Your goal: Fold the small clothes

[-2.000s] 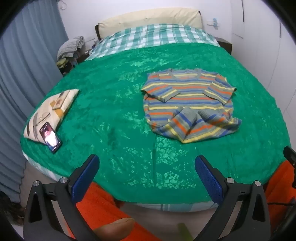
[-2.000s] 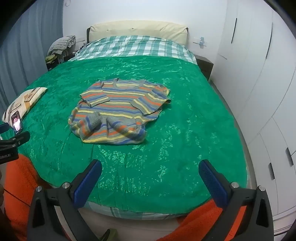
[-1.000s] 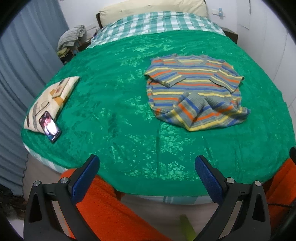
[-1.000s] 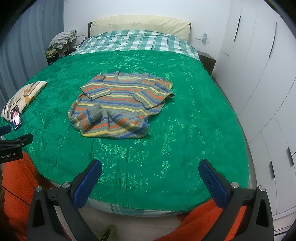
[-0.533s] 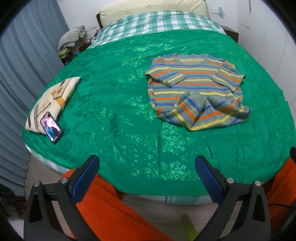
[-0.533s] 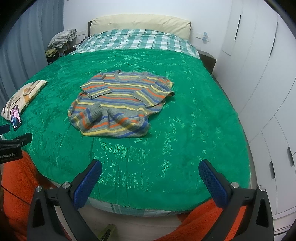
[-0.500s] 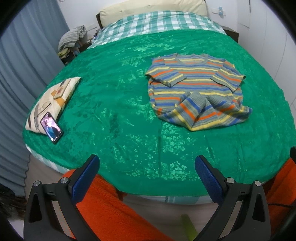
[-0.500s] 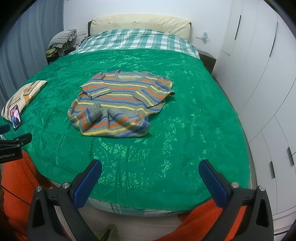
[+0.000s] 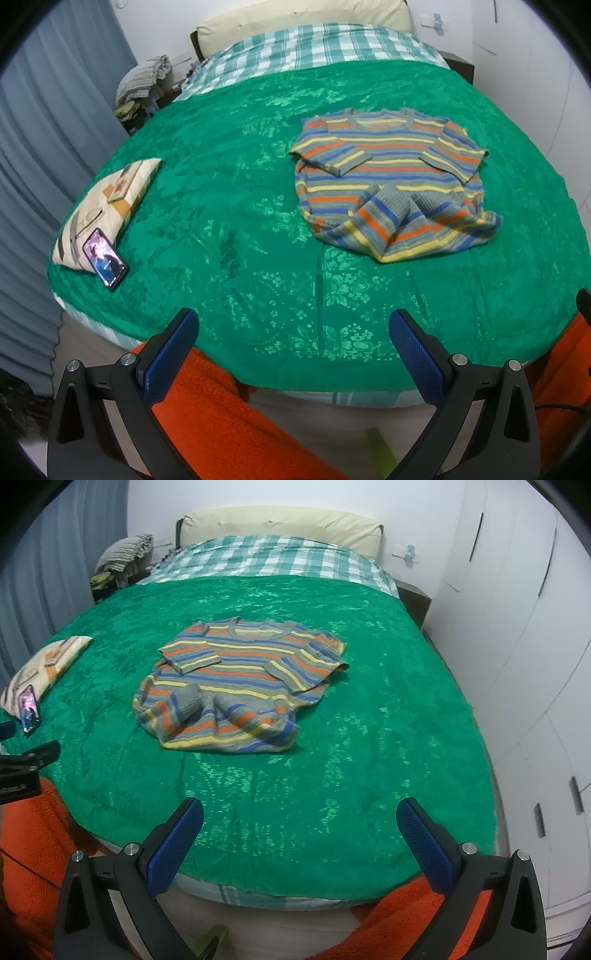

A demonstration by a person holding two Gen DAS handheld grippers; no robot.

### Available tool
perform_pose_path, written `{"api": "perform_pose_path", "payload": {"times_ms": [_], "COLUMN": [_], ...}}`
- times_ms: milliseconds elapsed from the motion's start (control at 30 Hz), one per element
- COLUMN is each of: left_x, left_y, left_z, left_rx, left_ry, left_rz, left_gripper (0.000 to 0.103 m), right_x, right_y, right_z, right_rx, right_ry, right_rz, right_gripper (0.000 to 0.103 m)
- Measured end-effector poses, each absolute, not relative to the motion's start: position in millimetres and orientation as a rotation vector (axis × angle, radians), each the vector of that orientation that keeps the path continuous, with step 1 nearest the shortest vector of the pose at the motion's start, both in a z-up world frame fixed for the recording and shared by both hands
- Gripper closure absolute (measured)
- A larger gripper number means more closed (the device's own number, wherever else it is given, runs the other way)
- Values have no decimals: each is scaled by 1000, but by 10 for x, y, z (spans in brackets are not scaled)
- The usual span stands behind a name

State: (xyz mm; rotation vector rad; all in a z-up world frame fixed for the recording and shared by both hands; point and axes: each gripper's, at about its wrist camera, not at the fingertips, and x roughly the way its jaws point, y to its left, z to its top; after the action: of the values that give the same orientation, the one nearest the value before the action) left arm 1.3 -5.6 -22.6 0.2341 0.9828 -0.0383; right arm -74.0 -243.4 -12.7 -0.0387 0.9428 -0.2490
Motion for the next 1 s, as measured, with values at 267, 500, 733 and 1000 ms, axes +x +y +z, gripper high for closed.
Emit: {"api": "perform_pose_path", "payload": {"times_ms": [267, 500, 733, 1000], "left_x": [14, 12, 7, 515], "left_y": [-160, -176, -170, 92], "left_z": [-217, -251, -285, -664], "left_rx": [245, 243, 242, 120], "left_ry": [996, 1005, 1007, 1074], "left_rz": [-45, -45, -51, -207], "left_gripper": [0, 0, 0, 0], "right_x": [-743, -744, -748, -533], "right_y": [-2552, -2563, -2565, -2740], "right_z": [-138, -183, -205, -292], "right_rx": [-24, -28, -27, 3], "right_ry": [963, 982, 991, 905], "right_rz": [-300, -320, -328, -100], "right_gripper": [0, 0, 0, 0]}}
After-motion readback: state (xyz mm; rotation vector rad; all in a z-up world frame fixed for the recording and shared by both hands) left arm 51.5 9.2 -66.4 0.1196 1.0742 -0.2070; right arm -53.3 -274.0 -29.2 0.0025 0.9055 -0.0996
